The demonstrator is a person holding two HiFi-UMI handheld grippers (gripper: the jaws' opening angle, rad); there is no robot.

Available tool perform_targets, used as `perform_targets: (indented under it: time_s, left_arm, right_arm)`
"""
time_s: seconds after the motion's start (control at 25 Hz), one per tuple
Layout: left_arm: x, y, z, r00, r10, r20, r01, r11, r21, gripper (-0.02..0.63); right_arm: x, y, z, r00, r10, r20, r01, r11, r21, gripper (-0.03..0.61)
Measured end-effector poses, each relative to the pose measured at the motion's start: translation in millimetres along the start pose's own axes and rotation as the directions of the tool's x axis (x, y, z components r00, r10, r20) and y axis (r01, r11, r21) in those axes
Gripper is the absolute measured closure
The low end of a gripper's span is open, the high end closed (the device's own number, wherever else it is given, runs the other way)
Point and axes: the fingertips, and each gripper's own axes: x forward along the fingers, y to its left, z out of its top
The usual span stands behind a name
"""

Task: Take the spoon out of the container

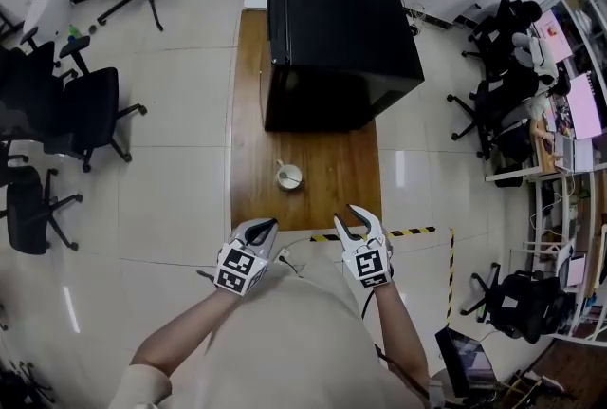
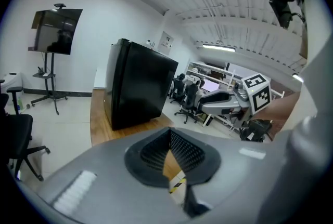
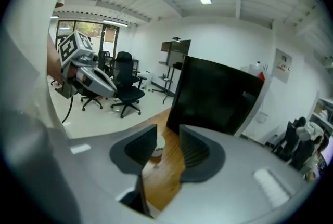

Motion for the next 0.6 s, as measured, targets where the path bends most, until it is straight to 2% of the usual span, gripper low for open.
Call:
perform_targets:
  time_s: [0.24, 0.4, 0.6]
  left_arm:
    - [0, 24, -9, 1.000, 0.026, -0.014, -0.027, 0.999, -0.034, 0.614]
    - [10, 32, -10, 0.998, 0.051, -0.037, -0.052, 0.998, -0.023, 0.614]
    - [15, 34, -17, 0.989, 0.126, -0.081, -0.128, 0.992, -0.020, 0.614]
  right_arm:
    - [24, 4, -3, 0.997, 0.058, -0.044, -0.059, 0.998, -0.017, 0.443]
    - [48, -5, -10, 0.992, 0.116, -0.053, -0.119, 0.992, -0.042, 0.443]
    - [75, 5, -38, 0.968, 0.224, -0.116, -0.234, 0.969, -0.085, 0.443]
